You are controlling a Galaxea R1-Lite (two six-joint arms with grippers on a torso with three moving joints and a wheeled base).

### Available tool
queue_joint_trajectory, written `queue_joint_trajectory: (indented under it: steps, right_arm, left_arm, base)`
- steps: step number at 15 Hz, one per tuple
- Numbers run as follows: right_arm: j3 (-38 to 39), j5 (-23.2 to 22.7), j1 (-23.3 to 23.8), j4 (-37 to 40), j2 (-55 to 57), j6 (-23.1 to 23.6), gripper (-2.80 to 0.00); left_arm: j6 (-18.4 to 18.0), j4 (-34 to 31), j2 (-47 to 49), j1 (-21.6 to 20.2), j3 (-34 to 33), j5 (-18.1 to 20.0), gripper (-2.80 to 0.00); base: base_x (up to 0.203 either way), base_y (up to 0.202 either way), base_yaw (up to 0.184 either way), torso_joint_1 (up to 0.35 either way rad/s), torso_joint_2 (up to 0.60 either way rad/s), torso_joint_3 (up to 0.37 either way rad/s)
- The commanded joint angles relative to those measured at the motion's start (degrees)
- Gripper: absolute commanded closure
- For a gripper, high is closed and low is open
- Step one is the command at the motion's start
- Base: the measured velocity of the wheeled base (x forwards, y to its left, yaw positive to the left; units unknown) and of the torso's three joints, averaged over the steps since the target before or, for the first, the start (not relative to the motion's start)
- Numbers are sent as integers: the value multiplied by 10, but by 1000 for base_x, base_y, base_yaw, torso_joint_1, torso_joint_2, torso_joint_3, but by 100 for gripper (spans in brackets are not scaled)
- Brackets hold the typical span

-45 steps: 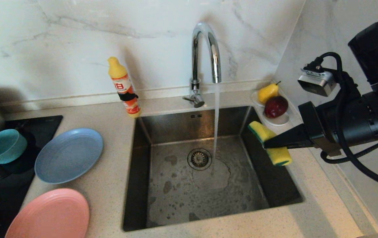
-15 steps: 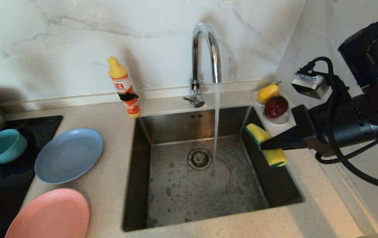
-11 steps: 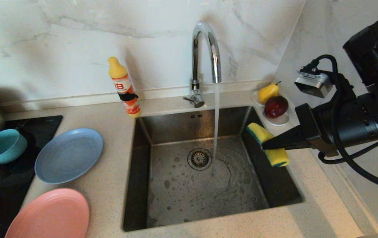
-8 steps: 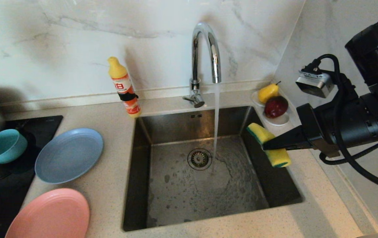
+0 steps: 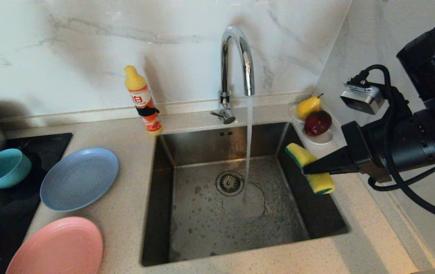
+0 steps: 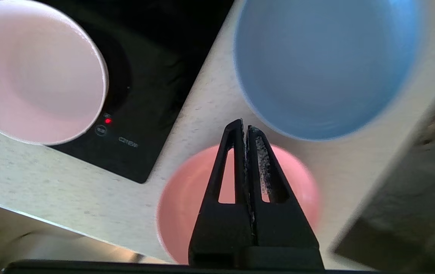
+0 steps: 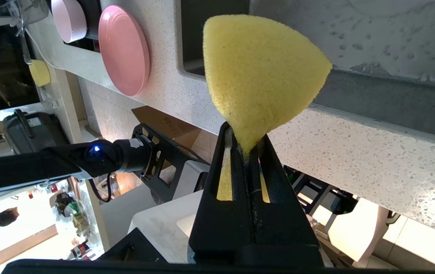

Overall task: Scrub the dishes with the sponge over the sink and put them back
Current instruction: Wash the plate

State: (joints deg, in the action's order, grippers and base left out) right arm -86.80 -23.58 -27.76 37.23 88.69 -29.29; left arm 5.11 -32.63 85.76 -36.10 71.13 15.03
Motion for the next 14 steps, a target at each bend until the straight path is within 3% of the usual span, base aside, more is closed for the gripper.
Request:
queue_joint_trajectory:
  steps: [1,4,8,14]
  right_arm:
    - [1,-1,0,2,5,-1,0]
    - [2,-1,6,1,10,-1,0]
    - [2,-1,7,1,10,0,0]
    - [13,-1,9,-1,10,2,0]
  left_arm:
    - [-5,6,75,38,3,-62,-280]
    - [-5,26,135,47,1,-77,-280]
    - [0,49,165,58,-8,-21,-280]
    - [13,86,199,71,-8,-21,-280]
  base:
    - [0,0,0,0,0,0]
    - [0,0,0,0,0,0]
    - [0,0,0,0,0,0]
    - [0,0,0,0,0,0]
